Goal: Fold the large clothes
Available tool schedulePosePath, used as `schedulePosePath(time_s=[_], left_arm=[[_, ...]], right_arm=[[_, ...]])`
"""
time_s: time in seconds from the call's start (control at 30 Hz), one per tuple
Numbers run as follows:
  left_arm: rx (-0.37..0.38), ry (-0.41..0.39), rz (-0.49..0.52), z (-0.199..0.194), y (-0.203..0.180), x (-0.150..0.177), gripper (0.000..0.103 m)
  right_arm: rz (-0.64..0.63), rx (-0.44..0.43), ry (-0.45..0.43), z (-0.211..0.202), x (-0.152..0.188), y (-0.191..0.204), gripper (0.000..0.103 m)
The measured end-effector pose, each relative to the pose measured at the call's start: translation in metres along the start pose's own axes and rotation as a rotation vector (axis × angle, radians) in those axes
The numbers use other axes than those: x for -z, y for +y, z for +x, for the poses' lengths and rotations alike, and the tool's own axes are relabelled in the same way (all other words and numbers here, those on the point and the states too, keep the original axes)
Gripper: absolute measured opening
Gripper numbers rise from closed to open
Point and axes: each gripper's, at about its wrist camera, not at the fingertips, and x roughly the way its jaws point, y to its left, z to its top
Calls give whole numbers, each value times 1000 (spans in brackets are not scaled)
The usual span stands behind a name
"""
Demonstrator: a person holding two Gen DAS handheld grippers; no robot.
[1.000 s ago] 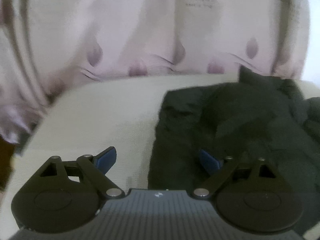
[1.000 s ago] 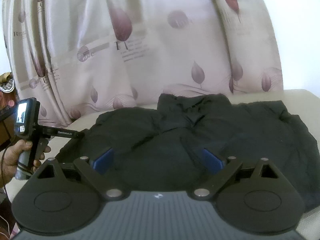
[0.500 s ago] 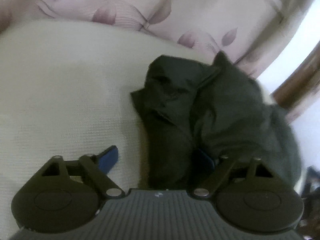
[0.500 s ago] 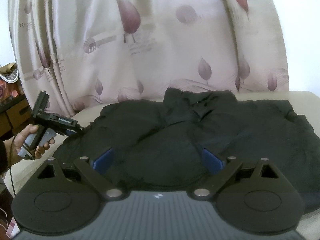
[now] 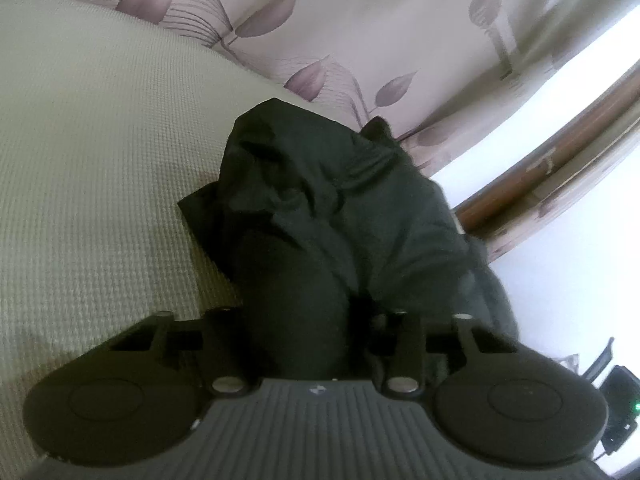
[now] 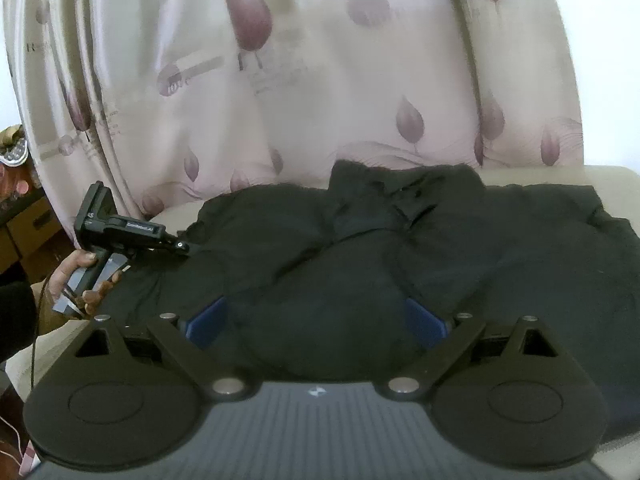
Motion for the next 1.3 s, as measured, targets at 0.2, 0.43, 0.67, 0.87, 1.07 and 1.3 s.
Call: schedulePosePath(time_s=[0.2, 0.43, 0.67, 0.87, 1.07, 1.3], left_arm=[[94, -56, -14, -33, 0, 43, 25], [111, -32, 24, -43, -4, 60, 38], [130, 13, 101, -20, -16, 48, 92], [127, -19, 51, -16, -20, 64, 42], [121, -97, 14, -40, -33, 84, 29], [105, -118, -77, -63, -84, 77, 25]], right_arm=[[-33, -3, -11, 1, -4, 7, 96], [-37, 5, -38, 0, -14, 4, 101], [-185, 45, -82, -2, -26, 3, 72], [-221, 63, -27, 17, -38, -12, 16], [-301, 20, 63, 41, -13, -10, 16], [-171, -25, 110, 64, 5, -30, 14]])
